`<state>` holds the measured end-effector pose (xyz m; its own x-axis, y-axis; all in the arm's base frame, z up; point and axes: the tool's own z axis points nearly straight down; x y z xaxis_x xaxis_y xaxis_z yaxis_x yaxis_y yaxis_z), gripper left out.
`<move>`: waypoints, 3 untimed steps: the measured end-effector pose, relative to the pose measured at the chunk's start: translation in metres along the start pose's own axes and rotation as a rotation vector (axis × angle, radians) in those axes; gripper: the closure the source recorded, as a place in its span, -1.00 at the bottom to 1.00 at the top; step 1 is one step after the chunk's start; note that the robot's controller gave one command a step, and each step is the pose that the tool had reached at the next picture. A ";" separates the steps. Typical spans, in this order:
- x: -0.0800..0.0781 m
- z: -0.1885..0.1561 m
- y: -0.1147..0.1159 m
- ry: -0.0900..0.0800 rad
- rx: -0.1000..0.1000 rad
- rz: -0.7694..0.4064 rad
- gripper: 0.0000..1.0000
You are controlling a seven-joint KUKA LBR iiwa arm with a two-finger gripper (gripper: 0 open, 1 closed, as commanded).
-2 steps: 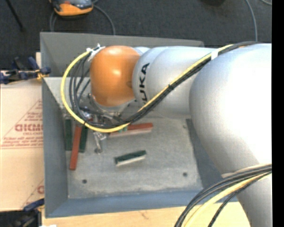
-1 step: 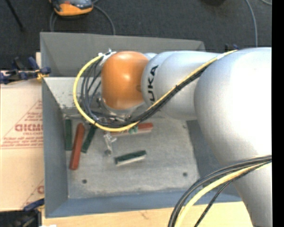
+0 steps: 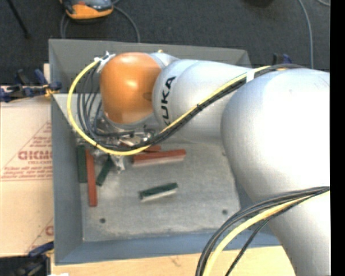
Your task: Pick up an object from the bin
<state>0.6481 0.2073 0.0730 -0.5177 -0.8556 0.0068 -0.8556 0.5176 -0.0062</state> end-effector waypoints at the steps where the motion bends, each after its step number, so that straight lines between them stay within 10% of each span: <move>1: 0.000 0.000 0.000 0.000 0.000 0.001 1.00; 2: 0.004 -0.104 -0.001 -0.013 -0.005 0.038 1.00; 3: 0.004 -0.104 -0.001 -0.012 -0.006 0.039 1.00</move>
Offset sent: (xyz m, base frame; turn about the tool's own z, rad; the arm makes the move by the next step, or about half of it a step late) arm -0.0031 -0.0032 0.1023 0.0366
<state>0.6463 0.2042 0.1768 -0.5506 -0.8347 -0.0055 -0.8347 0.5507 0.0000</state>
